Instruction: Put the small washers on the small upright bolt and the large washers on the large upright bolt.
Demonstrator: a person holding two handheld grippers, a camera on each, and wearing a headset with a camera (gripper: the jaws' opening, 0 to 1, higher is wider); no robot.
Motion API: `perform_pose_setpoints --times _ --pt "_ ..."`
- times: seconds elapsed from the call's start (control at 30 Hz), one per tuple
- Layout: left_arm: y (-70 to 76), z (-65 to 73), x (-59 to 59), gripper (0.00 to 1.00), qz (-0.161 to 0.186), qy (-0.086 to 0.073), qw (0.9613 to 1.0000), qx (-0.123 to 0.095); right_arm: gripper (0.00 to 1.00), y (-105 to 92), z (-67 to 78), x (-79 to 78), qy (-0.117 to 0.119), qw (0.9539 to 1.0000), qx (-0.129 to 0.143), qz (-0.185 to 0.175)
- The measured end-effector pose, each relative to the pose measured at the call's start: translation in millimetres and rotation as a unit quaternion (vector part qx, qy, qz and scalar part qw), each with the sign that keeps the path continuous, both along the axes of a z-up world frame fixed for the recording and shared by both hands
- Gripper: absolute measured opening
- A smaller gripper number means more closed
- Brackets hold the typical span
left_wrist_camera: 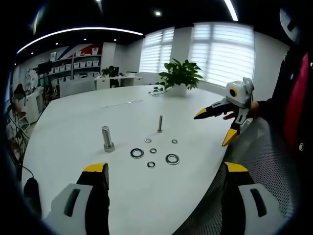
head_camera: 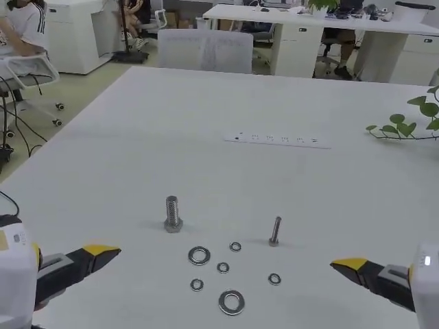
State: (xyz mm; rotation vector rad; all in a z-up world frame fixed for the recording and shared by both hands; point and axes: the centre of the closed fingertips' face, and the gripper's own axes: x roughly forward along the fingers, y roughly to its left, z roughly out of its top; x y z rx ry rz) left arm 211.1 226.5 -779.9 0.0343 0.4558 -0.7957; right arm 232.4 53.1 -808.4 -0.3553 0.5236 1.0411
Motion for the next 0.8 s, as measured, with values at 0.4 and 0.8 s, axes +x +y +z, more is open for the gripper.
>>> perform_pose_setpoints --times 0.4,0.8 --pt "1.8 1.7 0.3 0.96 0.004 -0.003 1.0 -0.003 0.87 1.2 13.0 2.1 -0.013 0.9996 -0.02 0.012" --pt "8.2 6.1 4.3 0.95 0.021 -0.015 0.9997 -0.001 0.83 22.6 27.1 10.2 -0.029 0.9965 -0.043 0.065"
